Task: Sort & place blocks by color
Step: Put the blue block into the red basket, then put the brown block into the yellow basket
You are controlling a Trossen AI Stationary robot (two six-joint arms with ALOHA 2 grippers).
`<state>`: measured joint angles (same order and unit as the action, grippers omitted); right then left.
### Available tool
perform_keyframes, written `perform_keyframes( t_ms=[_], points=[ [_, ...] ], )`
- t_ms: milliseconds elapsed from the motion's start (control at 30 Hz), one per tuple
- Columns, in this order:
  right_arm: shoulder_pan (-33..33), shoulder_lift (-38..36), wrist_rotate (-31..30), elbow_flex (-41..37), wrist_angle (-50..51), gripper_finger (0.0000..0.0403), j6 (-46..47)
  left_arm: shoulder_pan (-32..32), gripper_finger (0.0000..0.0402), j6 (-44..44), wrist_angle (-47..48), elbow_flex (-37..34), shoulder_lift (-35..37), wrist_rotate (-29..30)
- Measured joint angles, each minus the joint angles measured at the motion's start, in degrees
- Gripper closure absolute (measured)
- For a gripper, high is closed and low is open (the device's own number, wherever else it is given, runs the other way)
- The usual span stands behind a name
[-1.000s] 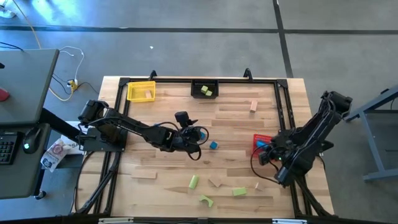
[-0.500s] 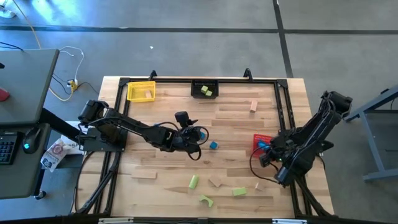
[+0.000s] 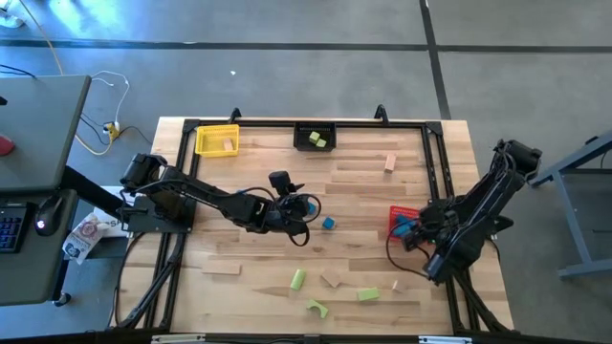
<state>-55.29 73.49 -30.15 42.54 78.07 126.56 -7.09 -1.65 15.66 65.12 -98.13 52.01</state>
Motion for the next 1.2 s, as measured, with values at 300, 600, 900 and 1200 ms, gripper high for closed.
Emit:
perform_keyframes(
  t_ms=[300,600,900,1200],
  points=[
    [0.7,0.0,-8.3,1.8,0.9,0.0237,0.9,0.0,0.0229,-0.2,0.0,0.0,0.0,0.0],
    [8.4,0.0,-14.6,6.7,1.9,0.0237,-9.2,0.0,0.0229,-0.5,4.9,0.0,0.9,2.2],
    [23.5,-0.2,-13.4,12.8,2.2,0.0237,-30.6,3.4,0.0229,7.1,17.4,0.0,4.4,-4.7],
    [41.6,-2.8,-1.1,15.1,0.0,0.0237,-48.5,8.2,0.0229,7.1,23.7,0.0,6.3,-15.7]
  ],
)
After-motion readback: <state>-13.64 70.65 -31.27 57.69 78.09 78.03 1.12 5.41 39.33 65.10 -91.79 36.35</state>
